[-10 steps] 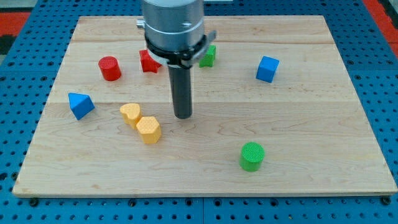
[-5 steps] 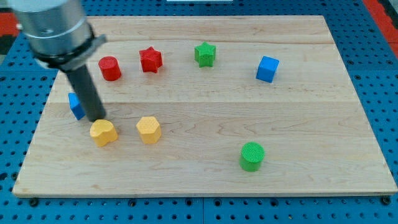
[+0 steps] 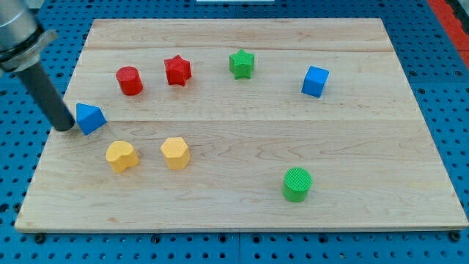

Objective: Move the blue triangle bottom left side of the red circle

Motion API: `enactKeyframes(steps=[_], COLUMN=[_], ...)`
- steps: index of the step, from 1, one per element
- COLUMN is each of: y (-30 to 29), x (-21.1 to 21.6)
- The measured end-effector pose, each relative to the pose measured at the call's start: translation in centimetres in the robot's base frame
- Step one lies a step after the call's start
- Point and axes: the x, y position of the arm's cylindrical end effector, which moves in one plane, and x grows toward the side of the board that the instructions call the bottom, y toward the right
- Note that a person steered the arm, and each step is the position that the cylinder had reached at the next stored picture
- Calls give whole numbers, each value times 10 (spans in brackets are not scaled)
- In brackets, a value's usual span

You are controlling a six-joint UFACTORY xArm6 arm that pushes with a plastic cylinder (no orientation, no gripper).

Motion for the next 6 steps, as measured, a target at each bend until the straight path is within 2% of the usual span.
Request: enactKeyframes(steps=[1, 2, 3, 4, 5, 6], y=[0, 33, -46, -31, 25, 70], x=[0, -4, 14, 87, 141, 130])
